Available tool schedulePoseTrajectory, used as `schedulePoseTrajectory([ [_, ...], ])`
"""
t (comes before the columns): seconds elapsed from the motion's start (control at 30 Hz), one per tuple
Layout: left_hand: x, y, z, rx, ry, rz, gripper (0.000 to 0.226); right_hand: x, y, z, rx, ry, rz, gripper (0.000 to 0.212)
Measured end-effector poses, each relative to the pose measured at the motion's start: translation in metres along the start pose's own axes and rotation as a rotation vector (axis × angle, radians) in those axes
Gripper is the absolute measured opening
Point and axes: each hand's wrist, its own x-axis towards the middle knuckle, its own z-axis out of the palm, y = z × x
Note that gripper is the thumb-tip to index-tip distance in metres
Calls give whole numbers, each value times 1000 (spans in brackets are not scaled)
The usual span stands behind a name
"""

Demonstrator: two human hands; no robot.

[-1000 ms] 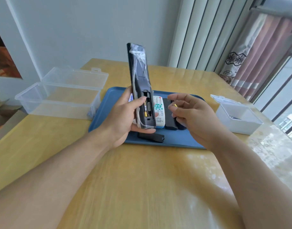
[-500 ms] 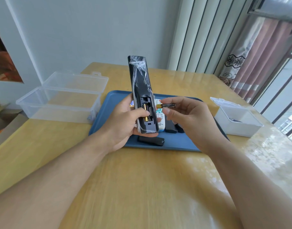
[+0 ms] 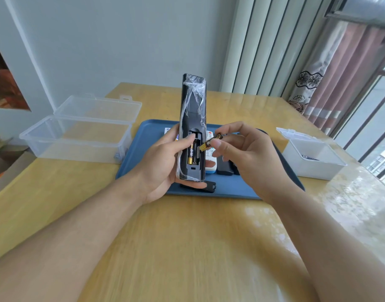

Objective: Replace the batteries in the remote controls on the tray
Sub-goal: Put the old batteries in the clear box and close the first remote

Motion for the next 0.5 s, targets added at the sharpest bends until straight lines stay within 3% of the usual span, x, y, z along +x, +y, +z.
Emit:
schedulePoseTrajectory([
  [0.5, -2, -2, 3, -13, -24, -42, 30, -3, -1, 3, 58, 28, -93, 16],
])
